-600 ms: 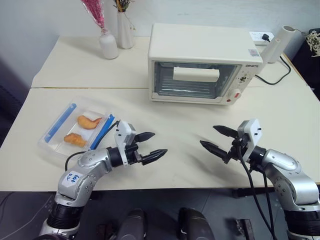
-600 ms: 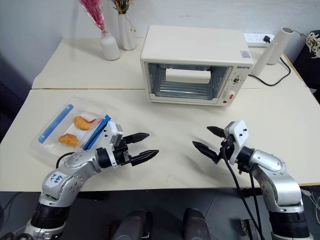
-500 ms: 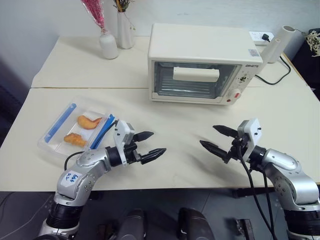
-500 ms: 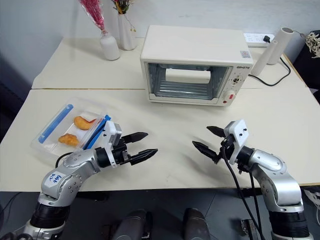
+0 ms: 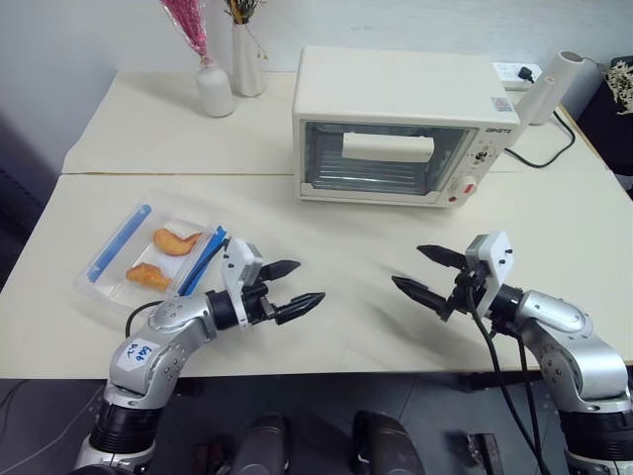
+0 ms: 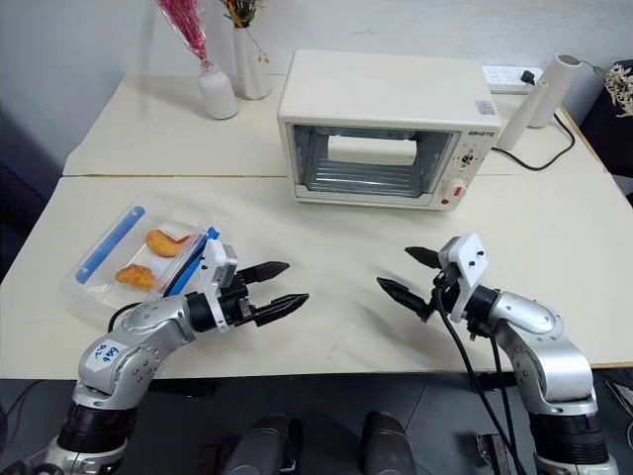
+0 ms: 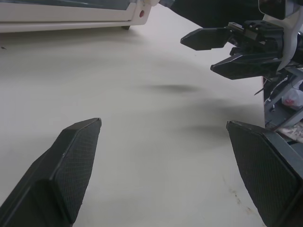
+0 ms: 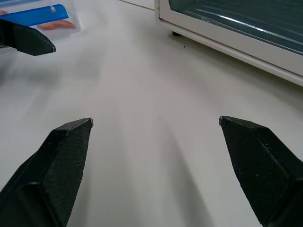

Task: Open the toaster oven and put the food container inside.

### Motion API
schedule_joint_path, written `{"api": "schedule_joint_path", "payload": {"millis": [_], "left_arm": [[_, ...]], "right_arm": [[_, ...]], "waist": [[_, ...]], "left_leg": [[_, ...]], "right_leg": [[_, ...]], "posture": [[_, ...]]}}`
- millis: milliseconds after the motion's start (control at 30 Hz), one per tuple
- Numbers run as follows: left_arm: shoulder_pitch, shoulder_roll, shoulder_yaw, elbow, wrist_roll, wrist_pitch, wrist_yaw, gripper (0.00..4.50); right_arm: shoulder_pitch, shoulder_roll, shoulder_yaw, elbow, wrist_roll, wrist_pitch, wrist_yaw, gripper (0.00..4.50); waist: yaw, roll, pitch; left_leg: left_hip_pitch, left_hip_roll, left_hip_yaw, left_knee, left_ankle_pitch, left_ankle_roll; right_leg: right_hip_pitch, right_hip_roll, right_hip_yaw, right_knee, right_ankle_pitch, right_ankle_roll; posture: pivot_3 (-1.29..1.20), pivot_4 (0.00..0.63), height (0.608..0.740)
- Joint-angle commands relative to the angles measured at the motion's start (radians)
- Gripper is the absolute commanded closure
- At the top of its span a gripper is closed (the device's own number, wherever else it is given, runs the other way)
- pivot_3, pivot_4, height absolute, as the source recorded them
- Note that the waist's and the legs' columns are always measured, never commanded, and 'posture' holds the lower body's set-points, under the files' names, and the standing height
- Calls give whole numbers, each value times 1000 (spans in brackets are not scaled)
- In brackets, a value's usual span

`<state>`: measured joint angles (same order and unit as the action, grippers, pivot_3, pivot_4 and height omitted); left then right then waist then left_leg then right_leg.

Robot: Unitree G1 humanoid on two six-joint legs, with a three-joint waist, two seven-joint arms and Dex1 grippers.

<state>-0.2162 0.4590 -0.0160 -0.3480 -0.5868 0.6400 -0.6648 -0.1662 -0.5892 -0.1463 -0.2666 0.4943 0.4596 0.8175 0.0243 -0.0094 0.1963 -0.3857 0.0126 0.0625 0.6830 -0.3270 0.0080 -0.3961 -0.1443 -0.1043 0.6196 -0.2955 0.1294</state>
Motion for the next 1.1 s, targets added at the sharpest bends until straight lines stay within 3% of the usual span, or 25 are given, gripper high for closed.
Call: {"api": "schedule_joint_path", "payload": {"millis": [33, 200, 433, 600, 733, 900, 1100], "left_arm": [[6, 14, 29, -34, -20, 2, -6, 0], [34, 68, 94, -88, -85, 53, -37, 0], [28, 252, 240, -185, -322, 204, -153, 0], [-133, 387, 337, -97, -486, 283, -230, 0], [-326, 437, 282, 25, -453, 272, -287, 0], [-483, 422, 178, 131, -355, 224, -342, 0], [-536, 386, 116, 178, -271, 169, -376, 0]], "right_arm": [[-6, -18, -7, -27, 14, 7, 2, 39], [-17, -25, -12, -34, 14, 22, 3, 39], [-118, -29, -29, 14, 45, 56, 4, 39], [-305, -2, -24, 174, 4, 27, -48, 39], [-448, 21, 12, 340, -59, -46, -46, 39], [-575, 53, 33, 513, -120, -132, -48, 39], [-612, 74, 38, 491, -91, -134, 7, 39]], "waist": [[0, 0, 0], [-1, 0, 0], [-3, 0, 0], [-2, 0, 0], [-3, 0, 0], [-10, 1, 1], [-29, 1, 1]], "left_leg": [[0, 0, 0, 0, 0, 0], [0, 0, 0, 0, 0, 0], [0, 2, -2, 0, 0, 0], [0, 0, -5, 1, 0, 0], [-1, 0, -1, 1, 0, 0], [-2, 0, 0, -1, 0, 0], [-2, 1, 0, -1, 0, -1]], "right_leg": [[0, 0, 0, 0, 0, 0], [0, 0, 0, 0, 0, 0], [0, 0, 0, 0, 0, 0], [0, 0, 0, 0, 0, 0], [0, 1, -1, 0, 0, 0], [-1, 1, -1, -1, 0, 0], [-1, 2, -1, 0, 0, 0]], "posture": [[0, 150, 740], [0, 150, 740], [0, 150, 740], [0, 150, 740], [0, 150, 740], [0, 150, 740], [0, 150, 740]]}}
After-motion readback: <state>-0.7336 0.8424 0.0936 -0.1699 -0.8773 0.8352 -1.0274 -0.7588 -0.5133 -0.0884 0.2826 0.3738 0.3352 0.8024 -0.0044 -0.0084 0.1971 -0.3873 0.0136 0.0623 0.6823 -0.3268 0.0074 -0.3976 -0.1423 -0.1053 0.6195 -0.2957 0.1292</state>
